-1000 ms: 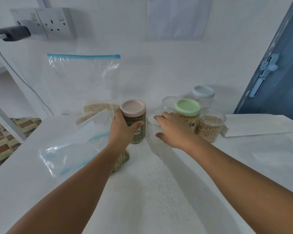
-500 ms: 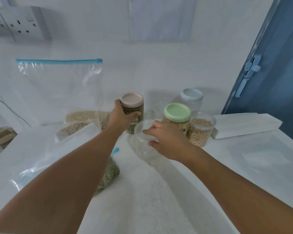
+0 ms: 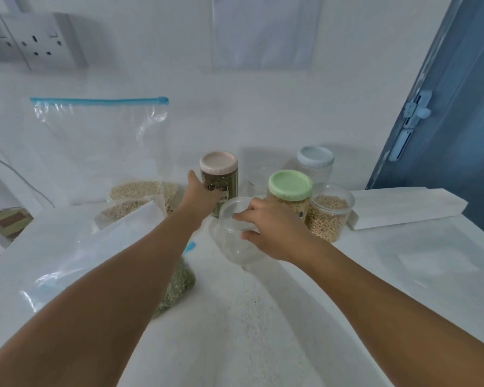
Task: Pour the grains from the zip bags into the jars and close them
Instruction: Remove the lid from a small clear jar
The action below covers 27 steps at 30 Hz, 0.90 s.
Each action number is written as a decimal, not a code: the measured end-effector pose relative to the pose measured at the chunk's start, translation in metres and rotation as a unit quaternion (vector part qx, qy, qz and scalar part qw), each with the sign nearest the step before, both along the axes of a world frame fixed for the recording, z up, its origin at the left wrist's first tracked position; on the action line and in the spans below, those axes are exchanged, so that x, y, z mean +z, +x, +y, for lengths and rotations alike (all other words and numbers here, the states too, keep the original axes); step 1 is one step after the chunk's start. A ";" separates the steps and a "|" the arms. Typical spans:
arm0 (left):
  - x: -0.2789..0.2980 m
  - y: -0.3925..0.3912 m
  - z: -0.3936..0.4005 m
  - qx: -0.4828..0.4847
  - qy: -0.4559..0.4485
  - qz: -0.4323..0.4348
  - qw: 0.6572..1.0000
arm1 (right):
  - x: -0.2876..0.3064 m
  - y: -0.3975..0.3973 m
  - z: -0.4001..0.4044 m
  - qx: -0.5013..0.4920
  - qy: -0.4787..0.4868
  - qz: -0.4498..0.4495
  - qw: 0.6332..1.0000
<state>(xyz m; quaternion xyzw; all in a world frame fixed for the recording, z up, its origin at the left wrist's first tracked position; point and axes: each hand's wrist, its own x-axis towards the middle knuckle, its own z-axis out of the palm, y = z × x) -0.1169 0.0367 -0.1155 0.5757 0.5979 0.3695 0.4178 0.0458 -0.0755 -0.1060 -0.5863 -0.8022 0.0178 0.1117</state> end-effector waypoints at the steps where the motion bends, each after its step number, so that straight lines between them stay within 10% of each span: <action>1: -0.001 -0.001 -0.008 0.021 -0.008 -0.030 0.999 | 0.000 0.000 0.000 0.001 -0.002 -0.003 1.000; 11: -0.046 -0.018 -0.121 -0.074 0.001 -0.046 0.996 | -0.001 0.008 -0.014 0.039 -0.015 0.016 0.999; 18: -0.054 -0.021 -0.138 -0.155 0.036 -0.025 0.987 | 0.011 0.021 -0.051 0.049 -0.113 0.192 0.974; 27: -0.063 -0.014 -0.135 -0.184 0.065 -0.014 0.981 | 0.011 0.014 -0.064 -0.080 -0.098 0.048 0.991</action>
